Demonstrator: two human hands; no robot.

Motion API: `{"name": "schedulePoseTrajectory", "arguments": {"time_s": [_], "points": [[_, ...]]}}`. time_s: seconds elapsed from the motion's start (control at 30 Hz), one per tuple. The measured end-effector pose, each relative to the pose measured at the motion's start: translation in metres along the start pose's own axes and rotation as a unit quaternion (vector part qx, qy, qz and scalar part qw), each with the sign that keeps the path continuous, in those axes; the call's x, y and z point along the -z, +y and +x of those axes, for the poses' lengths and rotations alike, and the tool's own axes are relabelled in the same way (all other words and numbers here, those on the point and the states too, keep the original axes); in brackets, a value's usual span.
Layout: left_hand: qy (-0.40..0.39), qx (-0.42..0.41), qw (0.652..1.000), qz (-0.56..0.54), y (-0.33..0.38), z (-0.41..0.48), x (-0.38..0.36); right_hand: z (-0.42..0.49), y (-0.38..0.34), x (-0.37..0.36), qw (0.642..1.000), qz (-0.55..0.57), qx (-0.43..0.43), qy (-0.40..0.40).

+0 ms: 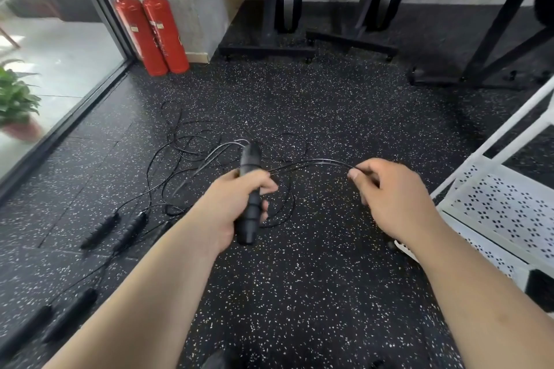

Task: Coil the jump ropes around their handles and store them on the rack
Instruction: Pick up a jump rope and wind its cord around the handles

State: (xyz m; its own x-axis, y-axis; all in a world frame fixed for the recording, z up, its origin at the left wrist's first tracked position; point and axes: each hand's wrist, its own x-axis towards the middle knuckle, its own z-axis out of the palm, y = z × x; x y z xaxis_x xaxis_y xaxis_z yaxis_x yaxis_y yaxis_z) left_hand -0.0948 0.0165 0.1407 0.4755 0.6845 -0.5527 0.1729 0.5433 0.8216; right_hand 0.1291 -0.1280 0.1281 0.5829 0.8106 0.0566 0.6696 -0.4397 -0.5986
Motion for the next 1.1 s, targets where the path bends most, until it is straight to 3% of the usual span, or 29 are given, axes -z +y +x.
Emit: {"name": "schedulePoseTrajectory", "arguments": {"time_s": [0.07, 0.17, 0.27, 0.33, 0.43, 0.6, 0.7, 0.8, 0.93, 1.0, 1.1], "points": [[0.024, -0.068, 0.979, 0.19, -0.005, -0.001, -0.004, -0.003, -0.001, -0.002, 0.999, -0.011, -0.008, -0.031], [0.064, -0.174, 0.897, 0.402, -0.007, -0.008, -0.012, -0.007, -0.002, -0.008, 0.993, -0.052, -0.01, -0.103], [0.065, -0.219, 0.863, 0.451, -0.007, -0.015, -0.016, -0.01, -0.002, -0.016, 0.979, -0.138, -0.003, -0.147], [0.073, -0.232, 0.84, 0.484, -0.008, -0.015, -0.015, -0.01, -0.004, -0.017, 0.98, -0.16, 0.023, -0.116], [0.081, -0.245, 0.802, 0.538, -0.01, -0.015, -0.015, -0.008, -0.009, -0.008, 0.995, -0.072, 0.027, -0.06], [0.088, -0.268, 0.78, 0.558, -0.011, -0.017, -0.015, -0.01, -0.021, -0.003, 0.997, 0.032, 0.039, 0.063], [0.08, -0.273, 0.788, 0.545, -0.011, -0.016, -0.015, -0.008, -0.02, -0.005, 0.988, 0.098, 0.073, 0.096], [0.044, -0.253, 0.836, 0.484, -0.011, -0.014, -0.015, -0.009, -0.024, -0.007, 0.99, 0.085, 0.106, 0.029], [-0.015, -0.223, 0.91, 0.348, -0.011, -0.008, -0.017, -0.016, -0.027, -0.011, 0.987, 0.1, 0.102, -0.076], [-0.081, -0.179, 0.952, 0.237, -0.011, -0.008, -0.018, -0.015, -0.027, -0.015, 0.986, 0.108, 0.1, -0.078], [-0.151, -0.127, 0.976, 0.094, -0.014, -0.01, -0.022, -0.014, -0.03, -0.018, 0.983, 0.149, 0.099, -0.041]]}}
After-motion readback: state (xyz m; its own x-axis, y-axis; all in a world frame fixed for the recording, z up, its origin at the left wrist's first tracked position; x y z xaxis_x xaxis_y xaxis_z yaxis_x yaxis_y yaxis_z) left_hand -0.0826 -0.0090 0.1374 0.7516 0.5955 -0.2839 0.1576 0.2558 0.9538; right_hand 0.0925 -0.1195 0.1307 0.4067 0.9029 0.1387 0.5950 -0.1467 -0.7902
